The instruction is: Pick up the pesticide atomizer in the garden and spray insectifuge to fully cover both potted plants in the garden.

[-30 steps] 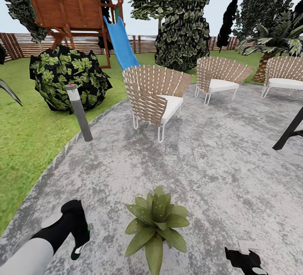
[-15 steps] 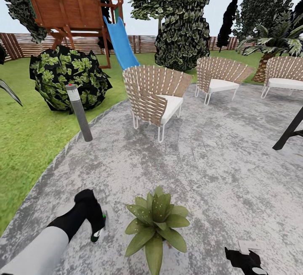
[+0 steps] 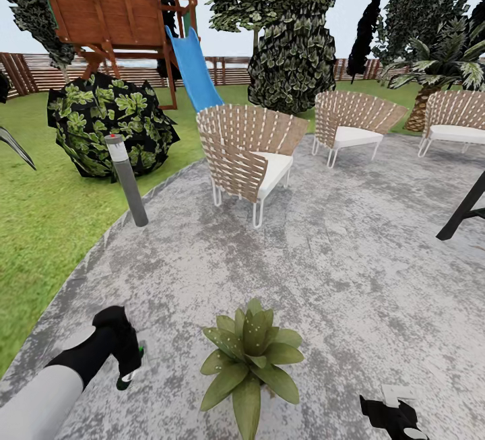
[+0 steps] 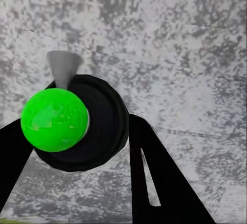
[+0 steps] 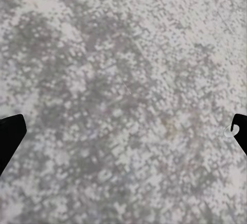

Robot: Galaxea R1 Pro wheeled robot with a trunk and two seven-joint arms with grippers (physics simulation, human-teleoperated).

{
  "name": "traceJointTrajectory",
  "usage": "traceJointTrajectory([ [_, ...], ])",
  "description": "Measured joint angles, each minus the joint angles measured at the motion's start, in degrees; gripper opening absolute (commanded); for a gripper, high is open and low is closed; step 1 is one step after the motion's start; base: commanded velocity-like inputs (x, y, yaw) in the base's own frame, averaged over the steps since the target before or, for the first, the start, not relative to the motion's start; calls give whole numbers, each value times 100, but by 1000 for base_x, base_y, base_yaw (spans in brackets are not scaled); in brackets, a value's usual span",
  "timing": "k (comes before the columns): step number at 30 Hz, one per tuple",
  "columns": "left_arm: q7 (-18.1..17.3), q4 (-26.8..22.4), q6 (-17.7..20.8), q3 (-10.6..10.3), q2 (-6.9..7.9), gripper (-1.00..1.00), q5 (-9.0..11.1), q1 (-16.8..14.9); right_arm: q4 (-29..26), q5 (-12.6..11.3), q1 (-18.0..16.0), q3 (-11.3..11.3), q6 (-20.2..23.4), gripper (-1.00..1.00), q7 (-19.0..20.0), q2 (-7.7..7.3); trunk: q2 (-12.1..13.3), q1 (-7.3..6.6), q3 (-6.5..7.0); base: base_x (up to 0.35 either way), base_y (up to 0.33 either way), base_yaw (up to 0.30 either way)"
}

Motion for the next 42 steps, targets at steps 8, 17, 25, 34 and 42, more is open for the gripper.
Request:
traceJointTrajectory([
  [8, 31, 17, -160, 2, -183, -100, 81, 30, 2, 1, -1, -1, 0, 100, 3, 1, 0, 0, 0, 0, 0, 63],
  [17, 573, 560, -176, 33, -270, -100, 134, 251, 8, 0, 0, 0, 0, 100, 2, 0, 0, 0, 0, 0, 0, 122],
  [25, 874, 775, -165, 96, -264, -100, 680, 265, 9, 0, 0, 1, 0, 100, 1, 0, 0, 0, 0, 0, 0, 2],
  [34, 874, 808, -159, 344, -268, -100, 738, 267, 12, 2, -2, 4, -3, 100, 0, 9, 0, 0, 0, 0, -144, 174],
  [42, 874, 821, -152, 348, -275, -100, 753, 266, 10, 1, -1, 1, -3, 100, -1, 8, 0, 0, 0, 0, -271, 79],
])
